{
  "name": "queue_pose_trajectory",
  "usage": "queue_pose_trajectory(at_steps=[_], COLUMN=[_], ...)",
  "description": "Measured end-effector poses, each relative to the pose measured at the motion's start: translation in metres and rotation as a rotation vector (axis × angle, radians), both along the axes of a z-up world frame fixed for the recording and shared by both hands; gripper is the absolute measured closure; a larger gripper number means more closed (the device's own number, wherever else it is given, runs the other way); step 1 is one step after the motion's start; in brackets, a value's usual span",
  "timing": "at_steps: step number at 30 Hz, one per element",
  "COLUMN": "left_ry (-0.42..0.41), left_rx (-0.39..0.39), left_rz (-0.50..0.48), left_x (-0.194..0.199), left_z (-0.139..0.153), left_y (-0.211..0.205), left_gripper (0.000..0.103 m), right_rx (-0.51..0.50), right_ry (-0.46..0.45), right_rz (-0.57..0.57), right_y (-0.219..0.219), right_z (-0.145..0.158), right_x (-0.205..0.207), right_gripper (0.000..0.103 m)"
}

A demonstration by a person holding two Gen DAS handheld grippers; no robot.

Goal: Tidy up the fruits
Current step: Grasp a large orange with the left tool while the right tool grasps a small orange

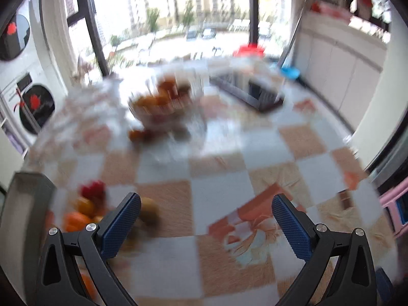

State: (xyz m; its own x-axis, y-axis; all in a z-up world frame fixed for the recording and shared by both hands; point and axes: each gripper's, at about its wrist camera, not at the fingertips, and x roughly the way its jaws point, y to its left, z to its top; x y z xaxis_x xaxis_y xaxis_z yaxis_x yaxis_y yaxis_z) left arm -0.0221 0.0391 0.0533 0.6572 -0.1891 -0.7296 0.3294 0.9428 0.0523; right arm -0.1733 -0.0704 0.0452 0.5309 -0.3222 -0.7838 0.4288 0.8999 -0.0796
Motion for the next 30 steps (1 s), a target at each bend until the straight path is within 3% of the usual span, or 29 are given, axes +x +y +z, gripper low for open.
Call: queue_pose_trajectory(at_steps=[4,11,17,22,25,30], left_ry=[-0.073,0.040,0.138,0.164,0.192,0.194], left_rx=[0.010,0.006,0.003,-0.012,-0.020,-0.012], left_rz=[0.015,0.154,0.190,0.179,0.178,0.176], left_x=[-0.026,-0.041,-0.041,-0.033,-0.030,-0.029], left_z=[0.027,-0.004,-0.036,-0.043,-0.048,-0.048], left_y=[0.061,0.156,0.172,0.168,0.168,0.165], left_gripper=[0.000,0.000,0.000,0.000,0.000,0.000], right_rx=[0.000,-0.001,0.002,0.029,0.038,0.050], right_ry=[0.000,0.000,0.001,0.028,-0.022,0.029], right_rz=[0.000,0.000,0.001,0.028,0.105,0.238], right_y=[0.000,0.000,0.000,0.003,0.019,0.047], right_z=[0.000,0.000,0.000,0.010,0.022,0.015], right_x=[0.000,0.000,0.000,-0.002,-0.003,0.026], right_gripper=[0.000,0.000,0.000,0.000,0.000,0.000])
